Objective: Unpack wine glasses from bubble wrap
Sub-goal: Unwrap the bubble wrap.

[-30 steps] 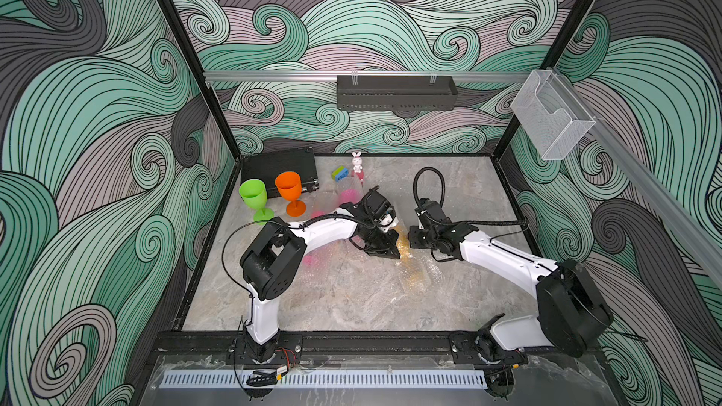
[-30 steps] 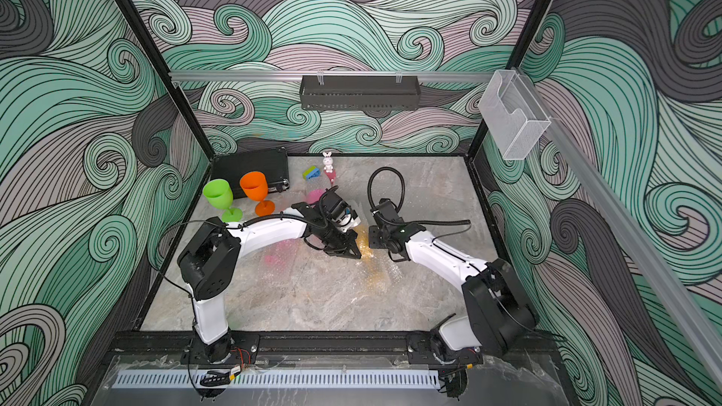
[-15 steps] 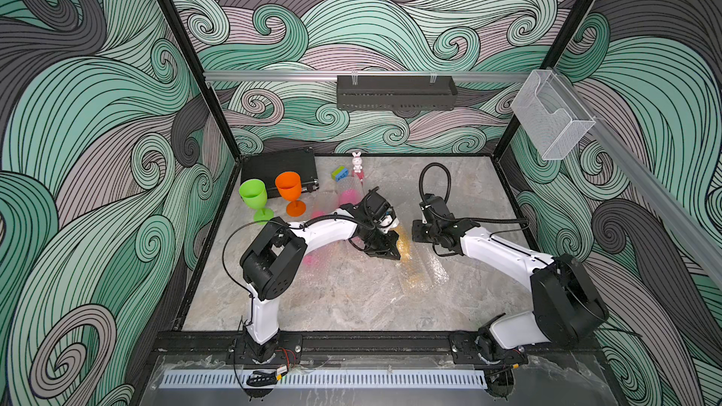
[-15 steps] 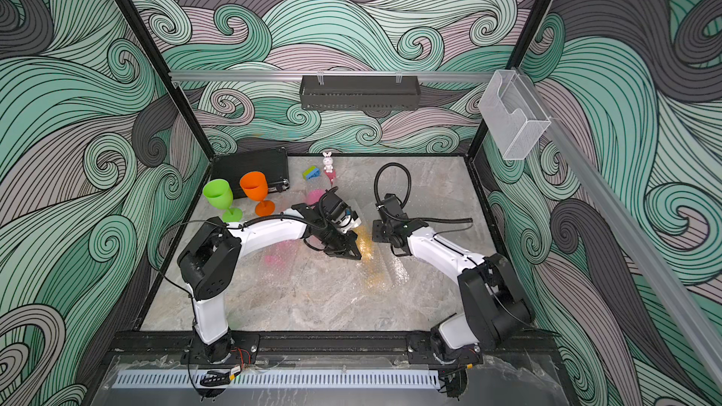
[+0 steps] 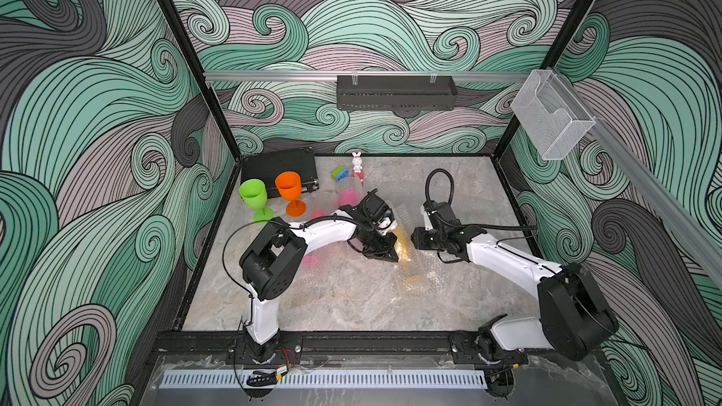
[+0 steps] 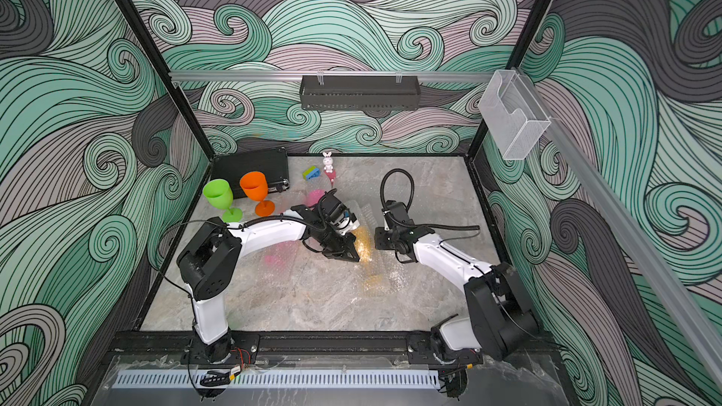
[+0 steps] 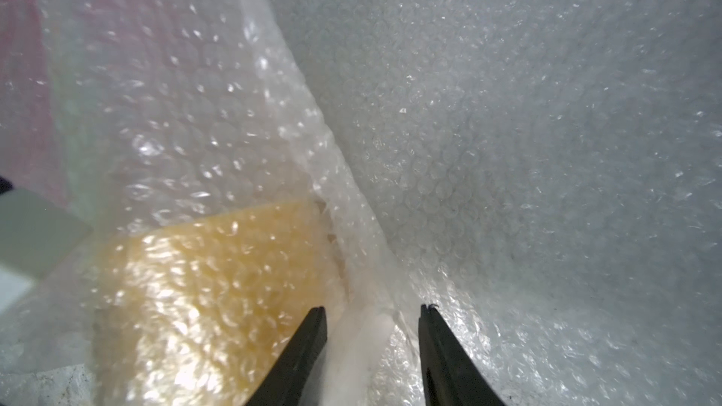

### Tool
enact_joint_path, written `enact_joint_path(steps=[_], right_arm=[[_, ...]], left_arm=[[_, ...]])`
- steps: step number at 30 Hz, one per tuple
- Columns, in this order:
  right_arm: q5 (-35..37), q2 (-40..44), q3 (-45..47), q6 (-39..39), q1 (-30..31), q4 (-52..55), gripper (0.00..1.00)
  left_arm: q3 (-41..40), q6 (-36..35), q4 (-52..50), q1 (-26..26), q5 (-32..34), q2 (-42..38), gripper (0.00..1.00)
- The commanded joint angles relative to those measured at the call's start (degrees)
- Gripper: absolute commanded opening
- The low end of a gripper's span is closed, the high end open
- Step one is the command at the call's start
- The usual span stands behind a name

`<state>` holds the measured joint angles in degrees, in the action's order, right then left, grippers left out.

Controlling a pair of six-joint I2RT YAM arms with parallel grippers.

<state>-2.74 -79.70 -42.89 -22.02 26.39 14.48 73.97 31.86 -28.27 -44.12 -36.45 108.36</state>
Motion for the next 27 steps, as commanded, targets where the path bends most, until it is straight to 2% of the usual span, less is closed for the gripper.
enact_joint_path(steps=[1,6,12,20,27], right_arm=[[-3.1,1.3,2.2,4.1,-1.1,0.8,0.44],[-4.5,1.0,3.2,6.2,-2.2,2.1,0.50],[-2.9,1.5,2.3,4.3,-4.0,7.3,0.60],[-2.0,5.9,3.7,1.4,-4.5,16.3,0.67],[-4.8,6.4,8.5,-1.0,-4.5,15.0,0.67]], left_arm=[[-1.1,-1.3,-0.1,0.9,0.1,-2.7,0.00],[-2.4,-1.5,0.2,1.6,-0.1,-3.2,0.00],[-4.1,-2.0,-0.2,2.1,-0.2,-4.1,0.03],[-5.4,-2.0,-0.8,2.9,-1.3,-6.1,0.18],[-4.0,-1.6,-2.2,3.3,-1.2,-7.4,0.30]])
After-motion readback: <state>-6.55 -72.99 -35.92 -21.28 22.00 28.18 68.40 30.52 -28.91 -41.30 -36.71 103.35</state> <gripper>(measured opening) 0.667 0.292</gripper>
